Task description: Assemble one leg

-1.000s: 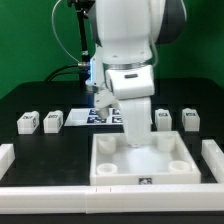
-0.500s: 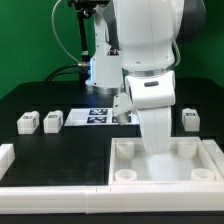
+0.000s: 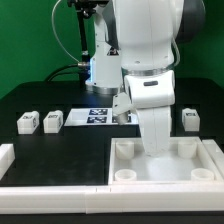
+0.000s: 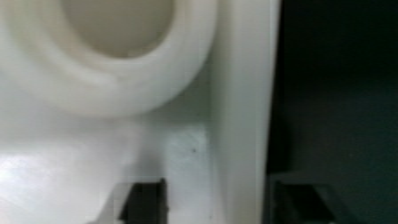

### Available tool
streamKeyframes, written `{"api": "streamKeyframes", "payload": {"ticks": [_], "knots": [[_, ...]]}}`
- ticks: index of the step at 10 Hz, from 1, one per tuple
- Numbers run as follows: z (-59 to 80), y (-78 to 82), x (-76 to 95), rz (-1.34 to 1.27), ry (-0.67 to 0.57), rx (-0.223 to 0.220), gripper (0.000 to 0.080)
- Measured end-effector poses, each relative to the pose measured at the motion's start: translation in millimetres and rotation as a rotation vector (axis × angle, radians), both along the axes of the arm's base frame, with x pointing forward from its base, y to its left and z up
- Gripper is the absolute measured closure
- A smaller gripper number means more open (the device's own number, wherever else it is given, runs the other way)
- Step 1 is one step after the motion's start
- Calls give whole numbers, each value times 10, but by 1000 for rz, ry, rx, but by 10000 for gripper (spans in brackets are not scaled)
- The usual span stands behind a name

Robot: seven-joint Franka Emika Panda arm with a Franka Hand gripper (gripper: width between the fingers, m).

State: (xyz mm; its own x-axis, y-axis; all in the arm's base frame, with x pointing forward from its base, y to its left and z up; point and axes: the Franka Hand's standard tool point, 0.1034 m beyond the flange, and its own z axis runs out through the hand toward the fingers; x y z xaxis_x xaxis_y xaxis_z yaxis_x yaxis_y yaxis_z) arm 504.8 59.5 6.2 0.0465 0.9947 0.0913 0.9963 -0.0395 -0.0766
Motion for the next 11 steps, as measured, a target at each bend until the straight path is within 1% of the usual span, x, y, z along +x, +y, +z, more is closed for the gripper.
{"api": "streamKeyframes", "payload": {"ticks": [1, 2, 3, 4, 5, 10, 11], "knots": [[5, -1, 8, -1, -3, 0, 430], [8, -2, 13, -1, -5, 0, 236], [9, -3, 16, -1, -6, 0, 177], [10, -3, 17, -1, -6, 0, 177], [10, -4, 18, -1, -7, 0, 154], [16, -1, 19, -8, -7, 0, 150], [157, 70, 0, -118, -12, -25, 150]]}}
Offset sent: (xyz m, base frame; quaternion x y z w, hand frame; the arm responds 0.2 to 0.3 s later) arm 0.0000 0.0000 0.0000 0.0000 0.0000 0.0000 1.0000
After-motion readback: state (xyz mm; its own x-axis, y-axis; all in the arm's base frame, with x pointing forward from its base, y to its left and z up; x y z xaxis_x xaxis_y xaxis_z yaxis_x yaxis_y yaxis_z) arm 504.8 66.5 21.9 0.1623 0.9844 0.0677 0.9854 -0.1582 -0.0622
